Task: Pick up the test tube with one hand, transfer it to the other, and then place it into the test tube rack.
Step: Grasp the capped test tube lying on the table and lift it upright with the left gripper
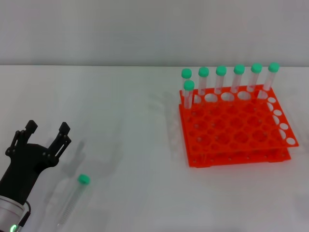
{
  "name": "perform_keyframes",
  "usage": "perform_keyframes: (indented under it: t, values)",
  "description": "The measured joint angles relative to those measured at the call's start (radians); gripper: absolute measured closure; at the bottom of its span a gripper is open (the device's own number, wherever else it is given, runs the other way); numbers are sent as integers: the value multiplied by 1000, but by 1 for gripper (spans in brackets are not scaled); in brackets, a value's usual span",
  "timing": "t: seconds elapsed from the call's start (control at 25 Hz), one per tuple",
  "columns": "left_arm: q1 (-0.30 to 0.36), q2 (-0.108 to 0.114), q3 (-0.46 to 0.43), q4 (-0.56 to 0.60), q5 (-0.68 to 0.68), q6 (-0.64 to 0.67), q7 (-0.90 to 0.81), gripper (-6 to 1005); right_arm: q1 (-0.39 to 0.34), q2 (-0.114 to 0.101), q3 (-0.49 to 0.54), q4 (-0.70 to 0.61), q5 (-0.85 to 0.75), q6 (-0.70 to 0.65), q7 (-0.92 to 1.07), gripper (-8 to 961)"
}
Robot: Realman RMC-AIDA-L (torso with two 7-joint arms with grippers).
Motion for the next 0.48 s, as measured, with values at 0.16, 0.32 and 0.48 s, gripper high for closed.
perform_keyframes:
  t: [0.16,0.32,0.48]
  values:
    - [0,0,0,0,0,0,5,119,0,0,0,-2,0,1,0,85]
    - [0,0,0,-1,-1,1,9,119,0,2,-4,-7,-1,3,0,85]
    - [-1,0,0,-1,-1,4,10,120,-1,3,-6,-8,-1,3,1,85]
